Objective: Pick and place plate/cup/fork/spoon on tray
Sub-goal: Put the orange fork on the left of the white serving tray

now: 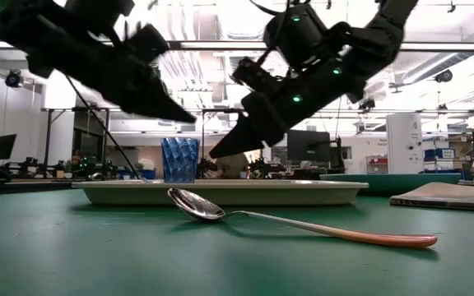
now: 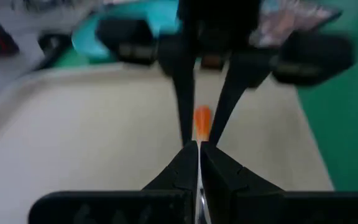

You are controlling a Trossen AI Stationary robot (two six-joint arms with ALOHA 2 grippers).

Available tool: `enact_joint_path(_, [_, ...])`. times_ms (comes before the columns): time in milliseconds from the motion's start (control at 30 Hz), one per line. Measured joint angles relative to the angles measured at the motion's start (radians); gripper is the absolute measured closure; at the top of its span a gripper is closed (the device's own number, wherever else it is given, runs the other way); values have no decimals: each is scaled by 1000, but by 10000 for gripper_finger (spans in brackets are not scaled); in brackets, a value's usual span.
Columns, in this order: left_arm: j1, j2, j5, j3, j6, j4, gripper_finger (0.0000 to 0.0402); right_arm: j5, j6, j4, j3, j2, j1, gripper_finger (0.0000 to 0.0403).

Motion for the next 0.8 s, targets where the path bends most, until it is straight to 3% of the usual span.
enact_joint_path(200, [1, -157, -2, -3, 65, 2, 398, -68, 14, -62, 84, 33, -33, 342])
enact_joint_path(400, [2, -258, -9, -3, 101, 2, 398, -122, -10, -98, 122, 71, -45, 373])
enact_joint_path(800, [0, -278, -8, -6, 83, -4, 398, -155, 5, -108, 133, 151, -50, 394])
